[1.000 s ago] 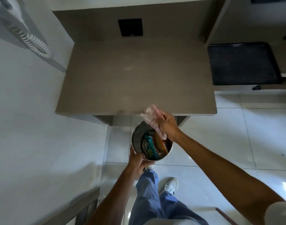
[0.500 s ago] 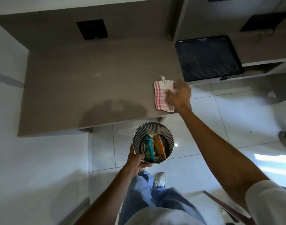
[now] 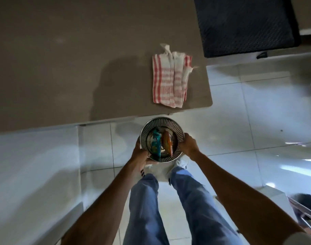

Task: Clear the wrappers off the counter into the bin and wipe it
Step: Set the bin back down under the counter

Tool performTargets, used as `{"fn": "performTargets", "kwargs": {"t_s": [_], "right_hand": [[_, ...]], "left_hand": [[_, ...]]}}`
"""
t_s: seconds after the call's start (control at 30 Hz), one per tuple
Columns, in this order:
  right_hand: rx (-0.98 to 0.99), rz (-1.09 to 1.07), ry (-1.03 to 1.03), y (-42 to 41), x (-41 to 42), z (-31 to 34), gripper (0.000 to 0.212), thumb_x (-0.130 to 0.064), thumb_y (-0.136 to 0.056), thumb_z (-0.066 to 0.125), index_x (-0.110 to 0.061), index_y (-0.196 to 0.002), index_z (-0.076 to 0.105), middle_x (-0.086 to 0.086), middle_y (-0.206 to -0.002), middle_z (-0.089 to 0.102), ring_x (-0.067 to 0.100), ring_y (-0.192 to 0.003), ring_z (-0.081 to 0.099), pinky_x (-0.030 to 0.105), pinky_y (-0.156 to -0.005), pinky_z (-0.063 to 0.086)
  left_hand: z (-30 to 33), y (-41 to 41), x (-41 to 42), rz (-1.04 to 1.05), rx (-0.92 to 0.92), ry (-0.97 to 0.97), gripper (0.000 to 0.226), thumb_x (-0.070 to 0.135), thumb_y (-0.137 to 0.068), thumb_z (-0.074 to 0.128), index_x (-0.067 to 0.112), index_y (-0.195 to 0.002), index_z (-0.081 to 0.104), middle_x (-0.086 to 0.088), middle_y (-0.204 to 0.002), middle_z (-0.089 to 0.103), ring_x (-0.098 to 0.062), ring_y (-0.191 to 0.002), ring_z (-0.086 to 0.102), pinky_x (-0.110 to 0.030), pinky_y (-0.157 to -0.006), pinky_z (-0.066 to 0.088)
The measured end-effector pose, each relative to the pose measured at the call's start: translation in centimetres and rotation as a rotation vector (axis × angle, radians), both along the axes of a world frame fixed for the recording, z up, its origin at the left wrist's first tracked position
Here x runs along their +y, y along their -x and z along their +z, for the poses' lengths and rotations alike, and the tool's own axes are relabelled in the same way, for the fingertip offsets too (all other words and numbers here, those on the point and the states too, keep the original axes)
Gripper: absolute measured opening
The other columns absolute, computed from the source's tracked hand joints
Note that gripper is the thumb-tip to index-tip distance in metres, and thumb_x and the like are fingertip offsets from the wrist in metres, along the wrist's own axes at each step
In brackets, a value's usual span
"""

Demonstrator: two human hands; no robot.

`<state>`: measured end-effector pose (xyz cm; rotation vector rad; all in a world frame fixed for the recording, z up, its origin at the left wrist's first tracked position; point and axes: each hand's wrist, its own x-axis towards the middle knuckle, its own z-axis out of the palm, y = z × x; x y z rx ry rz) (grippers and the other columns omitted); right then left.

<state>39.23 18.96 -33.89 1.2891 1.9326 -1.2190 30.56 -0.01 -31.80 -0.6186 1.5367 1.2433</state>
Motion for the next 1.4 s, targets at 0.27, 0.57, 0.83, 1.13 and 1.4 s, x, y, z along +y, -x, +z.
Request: {"fn": "performTargets", "kwargs": {"t_s": [0.27, 0.57, 0.83, 1.13, 1.4], "right_hand": [[0.090, 0.001, -0.047, 5.9, 3.5, -20.9, 0.036, -0.014, -0.094, 0.063, -0.002, -0.128, 0.058, 0.018, -0.124, 0.068, 0.036, -0.114, 0.065, 0.031, -0.080, 0.048], [0.157, -0.022, -0.124, 5.9, 2.6, -22.3, 0.047, -0.029, -0.100, 0.058, -0.006, -0.139, 0.047, 0.015, -0.126, 0.065, 0.032, -0.110, 0.067, 0.025, -0.072, 0.053], [0.845, 0.537, -0.795, -2.5, -2.5, 6.7, 0.056, -0.007, -0.077, 0.062, -0.014, -0.132, 0.056, 0.016, -0.142, 0.063, 0.034, -0.135, 0.050, 0.050, -0.104, 0.047], [0.526, -0.032, -0.376, 13.9, 4.4, 22.8, 0.056, -0.022, -0.086, 0.063, -0.012, -0.138, 0.046, 0.014, -0.130, 0.054, 0.033, -0.112, 0.061, 0.037, -0.086, 0.053], [0.660, -0.078, -0.339, 20.5, 16.0, 25.6, 0.051, -0.008, -0.076, 0.068, -0.018, -0.126, 0.067, 0.010, -0.122, 0.064, 0.020, -0.101, 0.067, 0.023, -0.088, 0.052]], "left_hand": [[-18.1, 5.3, 4.7, -0.141, 0.135, 0.005, 0.036, 0.009, -0.105, 0.058, 0.046, -0.103, 0.056, 0.004, -0.112, 0.068, -0.033, -0.099, 0.073, -0.069, -0.091, 0.060], [-23.2, 4.9, 3.7, -0.202, 0.127, 0.105, 0.079, 0.019, -0.106, 0.060, 0.039, -0.166, 0.013, -0.012, -0.168, 0.038, -0.042, -0.135, 0.059, -0.058, -0.105, 0.055], [4.3, -5.8, 0.6, -0.598, 1.190, 0.332, 0.050, -0.001, -0.093, 0.060, 0.010, -0.142, 0.063, -0.017, -0.156, 0.051, -0.033, -0.149, 0.044, -0.047, -0.120, 0.046], [20.3, 9.4, 13.4, -0.537, 1.177, 0.263, 0.046, 0.003, -0.089, 0.063, 0.009, -0.134, 0.066, -0.012, -0.127, 0.072, -0.030, -0.122, 0.065, -0.041, -0.110, 0.052], [23.1, 15.4, 24.6, -0.191, 0.984, 0.021, 0.062, -0.006, -0.067, 0.055, 0.015, -0.123, 0.069, -0.006, -0.126, 0.076, -0.019, -0.115, 0.074, -0.039, -0.106, 0.057]]}}
